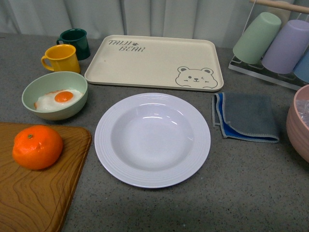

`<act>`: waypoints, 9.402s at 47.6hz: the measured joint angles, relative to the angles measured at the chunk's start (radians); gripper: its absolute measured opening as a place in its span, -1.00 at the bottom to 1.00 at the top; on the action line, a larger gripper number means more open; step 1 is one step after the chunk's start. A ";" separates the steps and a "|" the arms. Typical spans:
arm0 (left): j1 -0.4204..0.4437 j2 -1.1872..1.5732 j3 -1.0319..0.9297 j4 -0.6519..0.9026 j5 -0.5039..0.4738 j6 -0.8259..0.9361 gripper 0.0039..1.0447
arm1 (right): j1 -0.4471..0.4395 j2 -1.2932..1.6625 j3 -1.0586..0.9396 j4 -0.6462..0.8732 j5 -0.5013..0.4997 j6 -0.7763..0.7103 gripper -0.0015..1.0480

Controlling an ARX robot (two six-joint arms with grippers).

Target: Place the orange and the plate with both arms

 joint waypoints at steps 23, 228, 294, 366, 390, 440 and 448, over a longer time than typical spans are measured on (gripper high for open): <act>-0.013 0.595 0.139 0.144 -0.126 -0.066 0.88 | 0.000 0.000 0.000 0.000 0.000 0.000 0.82; -0.293 1.580 0.270 1.286 -0.285 -0.014 -0.63 | 0.000 -0.001 0.000 0.000 0.000 0.000 0.82; 0.000 0.388 0.000 0.393 0.000 -0.003 -0.93 | 0.000 -0.001 0.000 0.000 0.000 0.000 0.82; 0.000 0.001 0.000 0.000 0.002 0.000 0.88 | 0.000 -0.001 0.000 0.000 0.000 0.000 0.82; 0.000 0.001 0.000 0.000 0.002 0.000 0.88 | 0.105 0.367 0.019 0.245 0.096 -0.155 0.82; 0.000 0.001 0.000 0.000 0.002 0.000 0.88 | 0.203 1.954 0.620 0.548 -0.504 0.750 0.82; 0.000 0.001 0.000 0.000 0.002 0.000 0.88 | 0.202 2.018 0.687 0.481 -0.542 0.756 0.82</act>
